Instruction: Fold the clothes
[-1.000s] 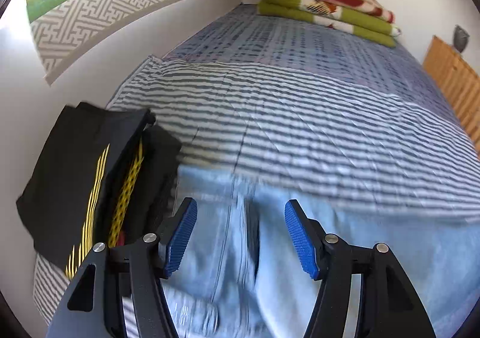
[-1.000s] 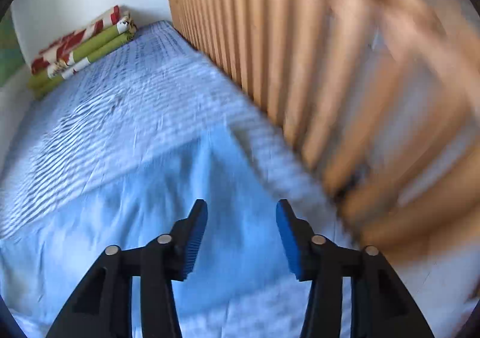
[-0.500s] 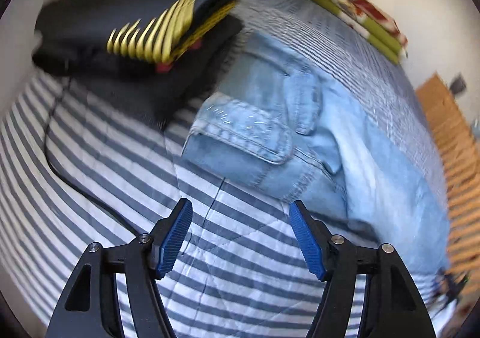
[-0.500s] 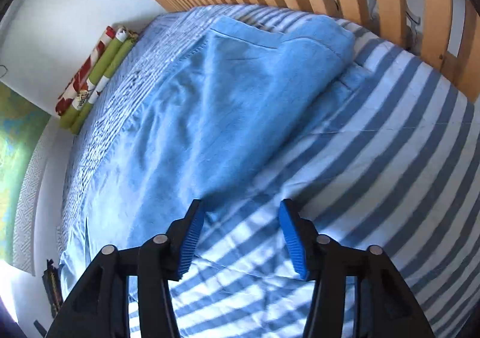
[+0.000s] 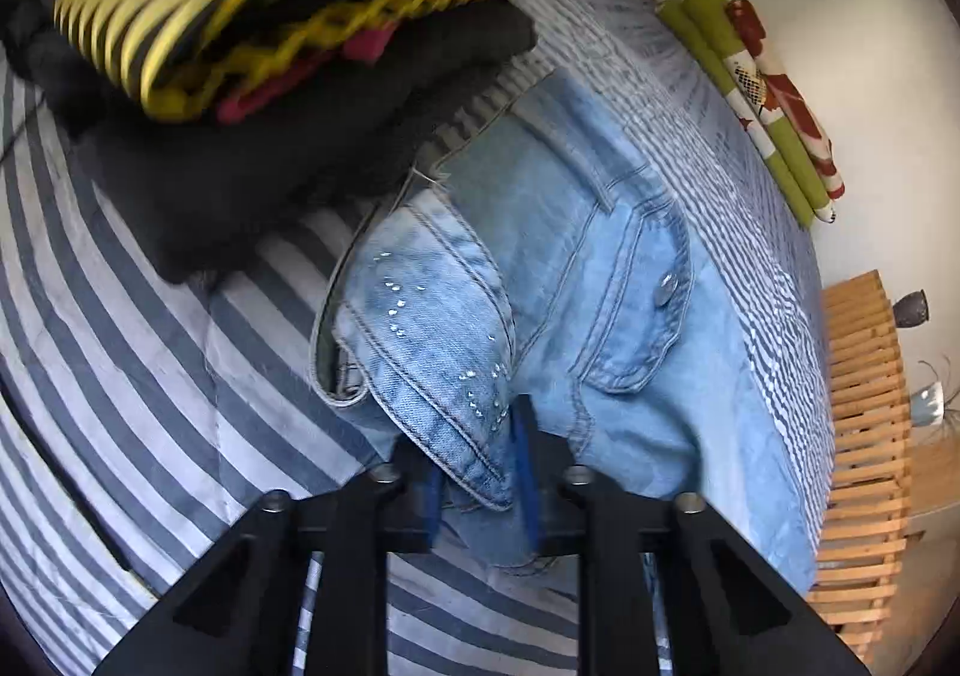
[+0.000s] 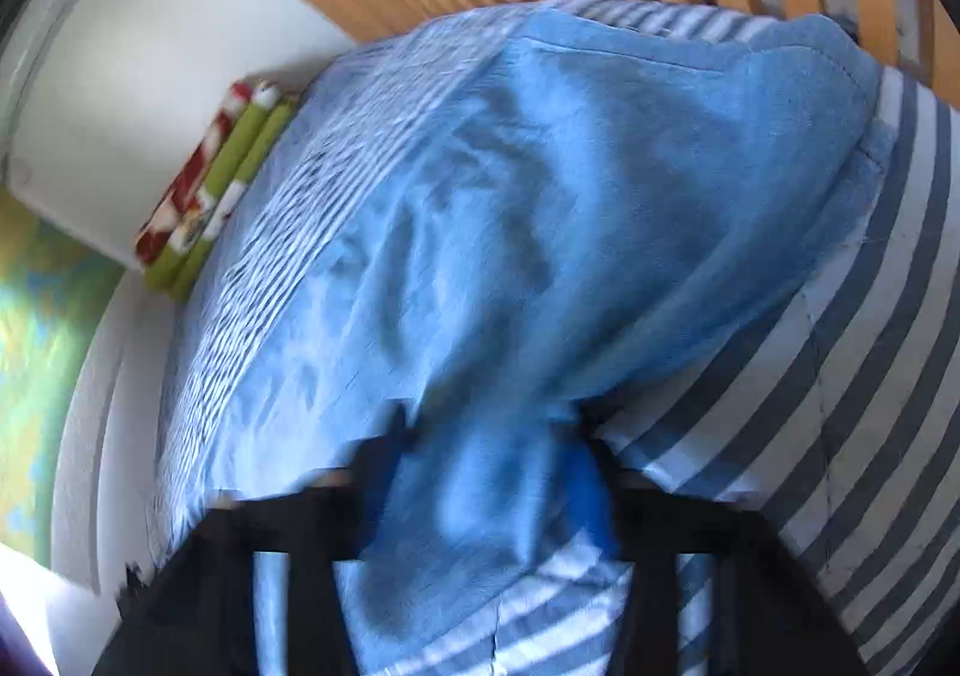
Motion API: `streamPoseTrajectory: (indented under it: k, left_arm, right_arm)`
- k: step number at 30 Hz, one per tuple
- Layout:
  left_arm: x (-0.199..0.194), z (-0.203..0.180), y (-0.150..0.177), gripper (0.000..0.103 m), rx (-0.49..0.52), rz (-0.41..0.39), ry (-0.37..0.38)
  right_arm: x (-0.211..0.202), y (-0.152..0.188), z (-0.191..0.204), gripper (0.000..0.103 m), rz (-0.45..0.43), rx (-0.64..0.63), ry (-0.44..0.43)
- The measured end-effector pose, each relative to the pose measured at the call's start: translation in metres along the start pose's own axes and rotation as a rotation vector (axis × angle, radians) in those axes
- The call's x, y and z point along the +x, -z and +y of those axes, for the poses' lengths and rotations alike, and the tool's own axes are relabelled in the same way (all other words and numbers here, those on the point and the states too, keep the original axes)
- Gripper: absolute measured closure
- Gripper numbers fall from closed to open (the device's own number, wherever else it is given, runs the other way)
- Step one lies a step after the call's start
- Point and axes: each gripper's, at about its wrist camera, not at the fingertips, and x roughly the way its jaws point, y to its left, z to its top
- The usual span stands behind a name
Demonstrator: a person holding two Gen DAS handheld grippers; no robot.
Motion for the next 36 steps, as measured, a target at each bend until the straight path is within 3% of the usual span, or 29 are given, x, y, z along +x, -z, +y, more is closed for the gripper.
streamPoseTrajectory:
  k: [3,7,13,17,19,22,26,31,33,36]
  left_arm:
    - [-0.028,-0.007,-0.001,0.090,0.030,-0.036,0.036]
    - [-0.080,-0.010,0.011,0.090,0.084,-0.071,0.069]
    - [-0.175,0.038,0.056,0.090,0.098,-0.106,0.102]
    - [-0.212,0.111,0.122,0.088,0.053,-0.001,0.059]
    - [-0.215,0.139,0.163,0.088,0.068,0.083,0.054]
    - [-0.221,0.171,0.201,0.081,0.086,0.166,0.043]
    - [-0.247,0.185,0.201,0.077,0.127,0.150,0.038]
    - [-0.300,0.176,0.182,0.063,0.185,0.014,0.013]
    - [-0.300,0.171,0.170,0.061,0.191,-0.011,0.019]
    - [-0.281,0.138,0.148,0.061,0.260,0.005,0.060]
  right_arm:
    - [-0.005,-0.011,0.003,0.091,0.009,0.049,-0.048]
    - [-0.043,-0.021,0.040,0.094,-0.068,-0.086,-0.029]
    - [-0.108,-0.018,0.058,0.095,-0.085,-0.177,-0.015]
    - [-0.133,0.015,0.036,0.096,-0.032,-0.244,0.057]
    - [-0.132,0.035,0.021,0.096,-0.015,-0.284,0.139]
    - [-0.117,0.057,-0.007,0.095,0.051,-0.302,0.239]
    - [-0.121,0.065,-0.035,0.085,0.122,-0.290,0.288]
    - [-0.172,0.087,-0.021,0.084,0.022,-0.431,0.348]
    - [-0.185,0.101,-0.001,0.084,0.008,-0.507,0.295]
    - [-0.188,0.139,0.042,0.083,0.096,-0.670,0.149]
